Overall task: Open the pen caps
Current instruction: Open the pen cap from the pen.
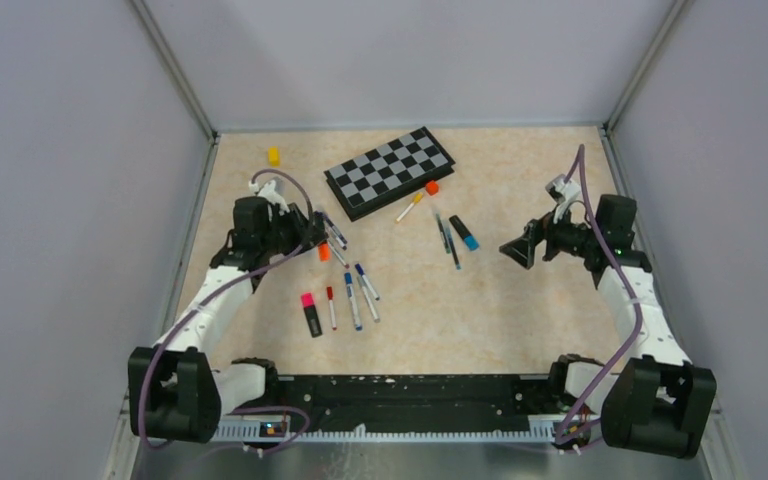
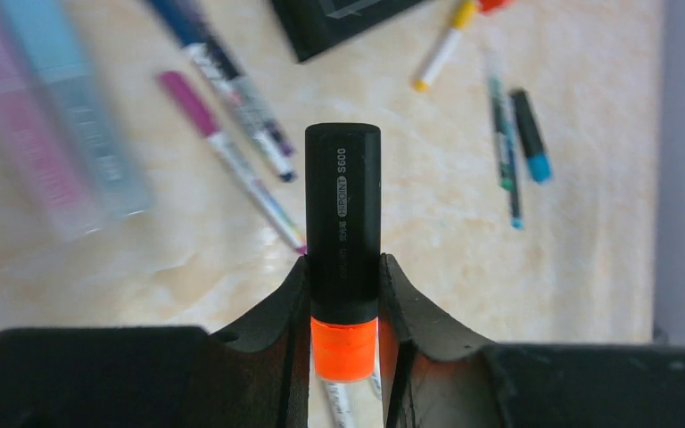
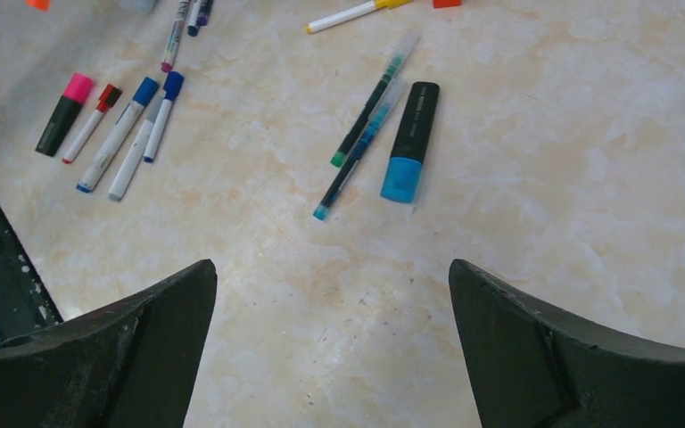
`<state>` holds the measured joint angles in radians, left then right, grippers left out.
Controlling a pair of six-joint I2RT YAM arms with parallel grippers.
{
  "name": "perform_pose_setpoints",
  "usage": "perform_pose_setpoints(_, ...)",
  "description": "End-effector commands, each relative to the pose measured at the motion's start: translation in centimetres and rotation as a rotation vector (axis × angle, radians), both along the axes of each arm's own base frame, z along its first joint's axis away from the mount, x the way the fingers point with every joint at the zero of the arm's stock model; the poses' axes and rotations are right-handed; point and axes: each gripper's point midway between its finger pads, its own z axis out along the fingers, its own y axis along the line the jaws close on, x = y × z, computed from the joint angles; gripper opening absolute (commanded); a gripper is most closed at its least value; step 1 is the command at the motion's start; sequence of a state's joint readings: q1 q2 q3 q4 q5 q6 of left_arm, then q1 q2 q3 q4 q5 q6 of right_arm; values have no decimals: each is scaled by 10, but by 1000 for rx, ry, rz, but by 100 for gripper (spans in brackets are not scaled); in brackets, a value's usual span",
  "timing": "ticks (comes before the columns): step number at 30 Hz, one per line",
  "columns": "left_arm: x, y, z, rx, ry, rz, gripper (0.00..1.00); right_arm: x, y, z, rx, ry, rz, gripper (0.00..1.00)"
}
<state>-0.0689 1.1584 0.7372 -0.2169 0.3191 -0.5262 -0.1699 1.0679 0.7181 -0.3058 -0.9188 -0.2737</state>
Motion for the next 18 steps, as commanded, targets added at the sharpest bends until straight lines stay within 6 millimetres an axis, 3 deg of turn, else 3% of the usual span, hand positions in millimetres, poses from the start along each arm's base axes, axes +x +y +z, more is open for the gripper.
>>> perform_pose_setpoints(1,-9,-73,48,-137,-276,-357,0,-6,23,13,41,-50,130,99)
perform_pose_setpoints(6,-23,-140,55,-142,-383,-496,0,-17,47,19,158,-8,224,99)
perform_pose_setpoints(9,-26,-171,51,-140,-409,-524,0,-8,52,22,250,54,155,99)
perform_pose_setpoints(18,-29,-224,41,-29,-464,-515,0,-3,72,35,449,182,114,99)
